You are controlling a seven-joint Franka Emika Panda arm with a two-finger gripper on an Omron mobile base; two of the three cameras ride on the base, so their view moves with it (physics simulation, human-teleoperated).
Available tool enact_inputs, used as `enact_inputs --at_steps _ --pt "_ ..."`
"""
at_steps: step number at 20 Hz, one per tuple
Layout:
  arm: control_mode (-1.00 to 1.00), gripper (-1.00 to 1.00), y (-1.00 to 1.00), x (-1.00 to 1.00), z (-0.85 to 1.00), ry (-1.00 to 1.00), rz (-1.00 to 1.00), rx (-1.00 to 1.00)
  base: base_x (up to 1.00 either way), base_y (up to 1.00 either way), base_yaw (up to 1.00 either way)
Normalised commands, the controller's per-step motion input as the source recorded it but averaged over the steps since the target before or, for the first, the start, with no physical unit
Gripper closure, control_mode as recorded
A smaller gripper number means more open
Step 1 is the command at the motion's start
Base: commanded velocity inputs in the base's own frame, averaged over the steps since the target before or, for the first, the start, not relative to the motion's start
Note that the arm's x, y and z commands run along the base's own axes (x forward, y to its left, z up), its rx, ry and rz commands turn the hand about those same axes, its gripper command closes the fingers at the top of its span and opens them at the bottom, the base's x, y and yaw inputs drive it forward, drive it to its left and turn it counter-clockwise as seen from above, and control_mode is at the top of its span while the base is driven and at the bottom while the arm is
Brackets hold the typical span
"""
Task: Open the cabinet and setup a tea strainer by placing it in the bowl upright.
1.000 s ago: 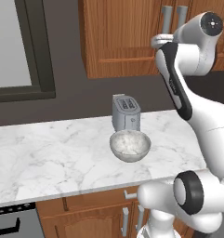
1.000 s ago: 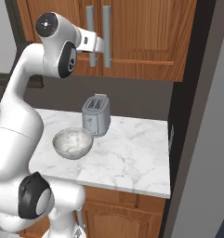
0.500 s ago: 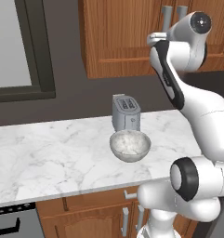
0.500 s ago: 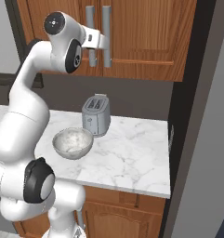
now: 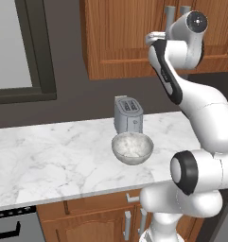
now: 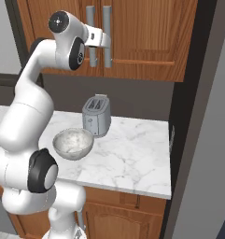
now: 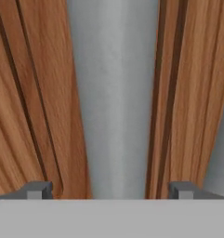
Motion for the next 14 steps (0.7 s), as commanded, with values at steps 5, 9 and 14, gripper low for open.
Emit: enact_inputs --at_steps 5,9,14 --pt "-1.00 -1.00 0.00 0.19 -0.06 -0.01 0.00 0.00 0.00 0.00 0.00" --pt "-1.00 1.00 0.00 0.32 -0.04 0.00 0.00 0.00 0.00 0.00 0.00" --pt "-1.00 1.00 0.00 0.36 -0.04 0.00 0.00 0.00 0.00 0.00 0.00"
